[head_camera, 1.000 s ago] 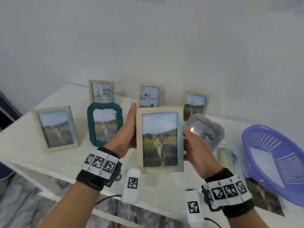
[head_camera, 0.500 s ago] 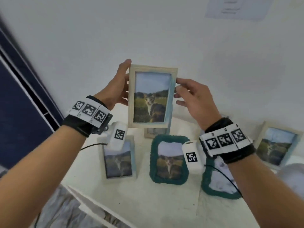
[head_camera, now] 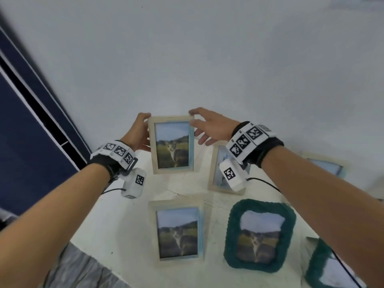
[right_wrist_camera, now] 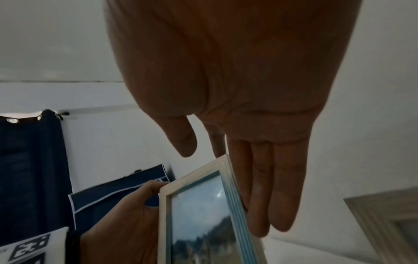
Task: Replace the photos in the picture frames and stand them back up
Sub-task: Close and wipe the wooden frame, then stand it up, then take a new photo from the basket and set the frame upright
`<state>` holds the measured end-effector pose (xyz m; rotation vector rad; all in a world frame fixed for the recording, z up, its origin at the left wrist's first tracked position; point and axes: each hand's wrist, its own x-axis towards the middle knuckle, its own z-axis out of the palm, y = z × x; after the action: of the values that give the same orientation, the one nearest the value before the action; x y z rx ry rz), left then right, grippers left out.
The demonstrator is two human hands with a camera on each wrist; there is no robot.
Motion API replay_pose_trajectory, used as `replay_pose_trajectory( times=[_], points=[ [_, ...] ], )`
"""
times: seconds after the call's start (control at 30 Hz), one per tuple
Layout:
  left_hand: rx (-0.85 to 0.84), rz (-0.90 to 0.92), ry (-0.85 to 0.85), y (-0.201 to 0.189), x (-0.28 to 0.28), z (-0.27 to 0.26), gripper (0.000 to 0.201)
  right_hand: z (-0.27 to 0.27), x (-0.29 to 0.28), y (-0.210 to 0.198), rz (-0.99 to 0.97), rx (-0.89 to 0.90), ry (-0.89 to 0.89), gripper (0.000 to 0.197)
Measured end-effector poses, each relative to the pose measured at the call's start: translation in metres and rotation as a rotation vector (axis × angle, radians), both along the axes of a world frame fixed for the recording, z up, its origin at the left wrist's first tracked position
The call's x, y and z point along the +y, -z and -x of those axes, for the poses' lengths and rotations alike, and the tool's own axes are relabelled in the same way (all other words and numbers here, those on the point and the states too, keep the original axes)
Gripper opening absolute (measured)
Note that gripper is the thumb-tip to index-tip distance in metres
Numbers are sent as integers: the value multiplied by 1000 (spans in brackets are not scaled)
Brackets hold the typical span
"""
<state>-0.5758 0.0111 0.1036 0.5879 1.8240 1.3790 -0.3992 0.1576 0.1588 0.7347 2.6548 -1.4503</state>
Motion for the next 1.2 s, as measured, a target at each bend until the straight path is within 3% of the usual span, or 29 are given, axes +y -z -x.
replay_pose_trajectory(
  times=[0.23, 0.57, 0.73, 0.8, 0.87, 0.93, 1.03, 1.2],
  points=[
    [-106, 59, -25, 54, -5, 14, 57, 36, 0, 36, -25, -206, -63, 44],
    [-115, 131, -40, 77, -17, 17, 57, 44, -4, 57, -44, -275, -82, 50],
    [98, 158, -68, 64, -23, 29, 53, 34, 1, 49, -81, -238, -82, 52],
    [418, 181, -38, 51, -22, 34, 54, 27, 10, 42, -68, -178, -27, 48],
    [728, 147, -24, 31, -17, 30, 42, 16, 23, 32, -39, -110, 45, 42],
    [864, 28, -24, 7, -3, 16, 28, 2, 37, 20, -33, -36, 123, 36],
    [875, -65, 111, -20, 28, -13, 19, -23, 57, 8, -59, 37, 244, 31],
    [736, 123, 412, -22, 78, -62, 28, -58, 79, 9, -173, -85, 372, 30]
  ],
)
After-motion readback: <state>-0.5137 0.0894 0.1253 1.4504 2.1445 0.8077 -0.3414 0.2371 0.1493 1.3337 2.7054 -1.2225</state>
